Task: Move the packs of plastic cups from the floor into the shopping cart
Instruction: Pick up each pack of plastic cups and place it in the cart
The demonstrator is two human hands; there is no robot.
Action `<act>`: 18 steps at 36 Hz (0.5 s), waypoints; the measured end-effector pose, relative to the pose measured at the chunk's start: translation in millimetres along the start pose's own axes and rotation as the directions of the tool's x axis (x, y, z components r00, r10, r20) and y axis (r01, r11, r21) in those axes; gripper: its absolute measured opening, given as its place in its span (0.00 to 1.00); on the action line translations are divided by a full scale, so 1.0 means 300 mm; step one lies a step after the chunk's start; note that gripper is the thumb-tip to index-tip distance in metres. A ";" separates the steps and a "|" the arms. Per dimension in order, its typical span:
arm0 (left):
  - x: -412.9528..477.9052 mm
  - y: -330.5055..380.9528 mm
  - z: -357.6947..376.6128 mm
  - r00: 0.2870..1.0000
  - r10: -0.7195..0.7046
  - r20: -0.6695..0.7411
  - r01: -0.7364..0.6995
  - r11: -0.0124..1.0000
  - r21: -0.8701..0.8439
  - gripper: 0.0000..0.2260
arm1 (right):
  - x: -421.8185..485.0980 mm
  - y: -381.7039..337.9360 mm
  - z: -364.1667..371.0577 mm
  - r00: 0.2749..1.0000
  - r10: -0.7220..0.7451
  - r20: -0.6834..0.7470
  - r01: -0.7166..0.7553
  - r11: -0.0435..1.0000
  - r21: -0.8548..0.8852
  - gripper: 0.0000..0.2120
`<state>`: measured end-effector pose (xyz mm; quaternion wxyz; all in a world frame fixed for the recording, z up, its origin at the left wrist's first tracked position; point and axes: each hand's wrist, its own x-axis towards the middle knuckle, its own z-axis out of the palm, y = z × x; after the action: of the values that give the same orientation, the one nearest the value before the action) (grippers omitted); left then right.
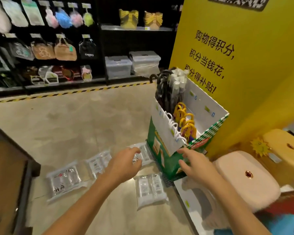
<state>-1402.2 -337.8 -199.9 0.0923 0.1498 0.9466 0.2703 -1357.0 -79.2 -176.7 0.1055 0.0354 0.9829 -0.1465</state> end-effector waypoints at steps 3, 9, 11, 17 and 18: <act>0.092 -0.037 0.038 0.999 -0.025 0.039 0.025 1.000 0.006 0.17 | 0.087 0.036 0.034 0.999 0.033 0.033 -0.033 0.999 0.015 0.19; 0.249 -0.126 0.161 0.983 -0.113 0.148 0.115 0.993 -0.004 0.19 | 0.290 0.125 0.133 0.987 0.045 0.155 -0.054 0.997 0.056 0.20; 0.303 -0.156 0.221 0.976 -0.146 0.161 0.148 0.989 0.000 0.19 | 0.371 0.162 0.192 0.979 0.044 0.198 -0.059 0.996 0.074 0.21; 0.441 -0.305 0.522 0.924 -0.297 0.240 0.323 0.943 -0.076 0.24 | 0.624 0.309 0.468 0.940 0.004 0.342 -0.066 0.983 0.171 0.24; 0.463 -0.341 0.590 0.913 -0.324 0.250 0.354 0.931 -0.085 0.24 | 0.668 0.341 0.535 0.935 0.011 0.355 -0.081 0.980 0.184 0.24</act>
<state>-1511.2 -288.6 -416.4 0.2570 0.0074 0.9215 0.2912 -1510.5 -21.1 -399.0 0.2793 0.0419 0.9278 -0.2438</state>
